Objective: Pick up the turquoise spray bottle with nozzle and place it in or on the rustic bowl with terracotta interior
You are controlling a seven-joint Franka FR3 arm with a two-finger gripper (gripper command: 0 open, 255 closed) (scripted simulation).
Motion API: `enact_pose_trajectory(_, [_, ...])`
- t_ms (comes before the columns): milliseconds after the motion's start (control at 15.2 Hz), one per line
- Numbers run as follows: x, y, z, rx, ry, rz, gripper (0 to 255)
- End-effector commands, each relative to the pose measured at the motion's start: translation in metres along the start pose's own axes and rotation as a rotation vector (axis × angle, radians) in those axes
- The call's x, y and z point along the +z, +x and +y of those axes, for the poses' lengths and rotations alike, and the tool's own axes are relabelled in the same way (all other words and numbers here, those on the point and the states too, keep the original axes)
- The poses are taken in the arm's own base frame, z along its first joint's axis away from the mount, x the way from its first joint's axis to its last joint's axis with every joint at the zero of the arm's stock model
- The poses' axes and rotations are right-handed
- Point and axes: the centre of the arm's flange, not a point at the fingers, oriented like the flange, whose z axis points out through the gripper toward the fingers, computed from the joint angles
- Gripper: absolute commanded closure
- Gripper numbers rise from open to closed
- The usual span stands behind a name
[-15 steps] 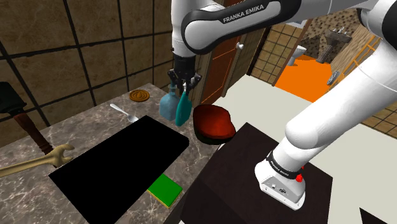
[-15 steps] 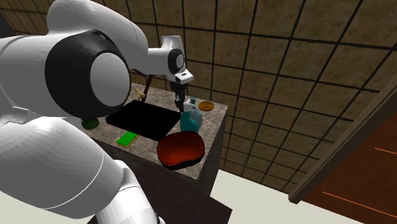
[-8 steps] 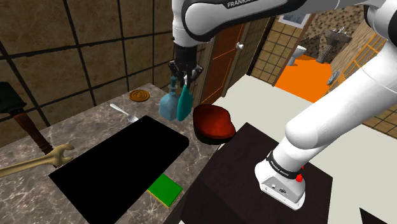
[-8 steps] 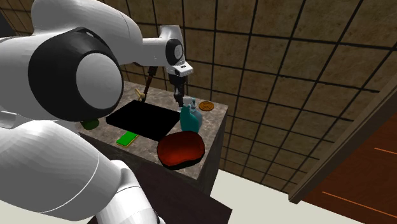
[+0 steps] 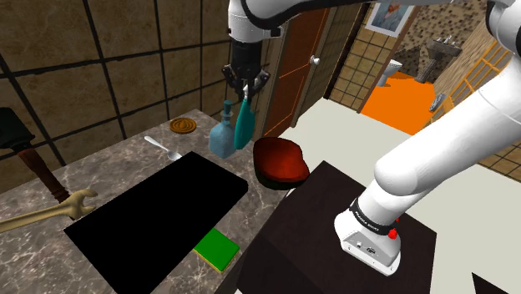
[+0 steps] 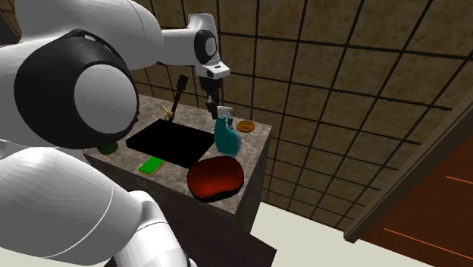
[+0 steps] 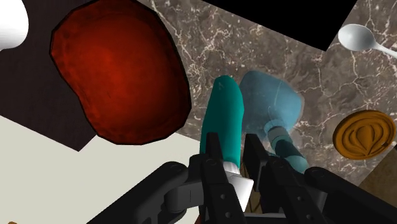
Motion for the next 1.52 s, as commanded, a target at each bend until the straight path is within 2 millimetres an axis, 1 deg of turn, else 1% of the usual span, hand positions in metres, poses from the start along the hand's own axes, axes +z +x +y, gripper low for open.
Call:
enact_pose_trajectory(0, [-0.01, 0.001, 0.001, 0.0, 0.0, 0.0, 255])
enact_pose_trajectory(990, [-0.089, 0.007, 0.008, 0.0, 0.0, 0.0, 255])
enact_pose_trajectory(1056, [-0.091, 0.007, 0.009, 0.0, 0.0, 0.0, 255])
enact_pose_trajectory(1452, [-0.124, 0.005, 0.08, 0.0, 0.0, 0.0, 255])
